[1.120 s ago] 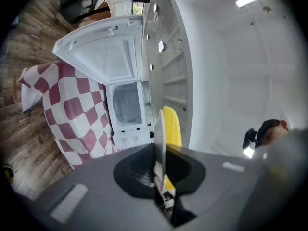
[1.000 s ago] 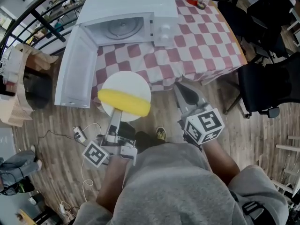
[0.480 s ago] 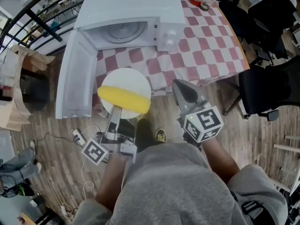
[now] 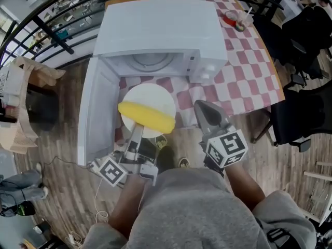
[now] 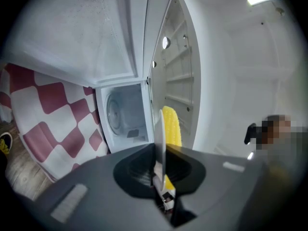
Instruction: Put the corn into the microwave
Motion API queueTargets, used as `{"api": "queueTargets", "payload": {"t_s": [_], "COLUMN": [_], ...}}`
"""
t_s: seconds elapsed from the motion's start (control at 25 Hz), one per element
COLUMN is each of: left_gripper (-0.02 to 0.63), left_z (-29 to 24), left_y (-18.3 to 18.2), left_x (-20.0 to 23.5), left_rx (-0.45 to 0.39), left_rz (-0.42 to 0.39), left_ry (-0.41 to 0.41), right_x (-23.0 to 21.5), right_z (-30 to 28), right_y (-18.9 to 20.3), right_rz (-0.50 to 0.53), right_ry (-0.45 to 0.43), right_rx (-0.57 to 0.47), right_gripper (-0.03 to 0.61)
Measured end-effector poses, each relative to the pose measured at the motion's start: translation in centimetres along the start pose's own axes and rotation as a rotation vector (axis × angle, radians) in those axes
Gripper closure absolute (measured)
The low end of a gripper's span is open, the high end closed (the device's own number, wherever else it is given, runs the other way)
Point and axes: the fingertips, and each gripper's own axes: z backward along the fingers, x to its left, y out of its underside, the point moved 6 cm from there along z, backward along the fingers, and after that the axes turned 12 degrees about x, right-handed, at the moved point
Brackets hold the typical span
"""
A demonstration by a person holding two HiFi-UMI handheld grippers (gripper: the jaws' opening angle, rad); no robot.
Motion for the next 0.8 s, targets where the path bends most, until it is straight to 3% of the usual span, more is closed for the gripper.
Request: {"api": "queueTargets", "payload": {"t_s": [0.8], "left_gripper": [0.583], "left_z": [-3.0], "left_y": [-7.2], "left_x": [3.7], "left_rx": [0.042], "left_rz": [0.077], "left_ry": [0.01], "right_x": [0.8], "right_z": [-7.5], "right_y": [-3.4], "right_rz": [-0.006], "right_ry": [0.045], "right_rx": [0.02], "right_gripper": [0.578]}}
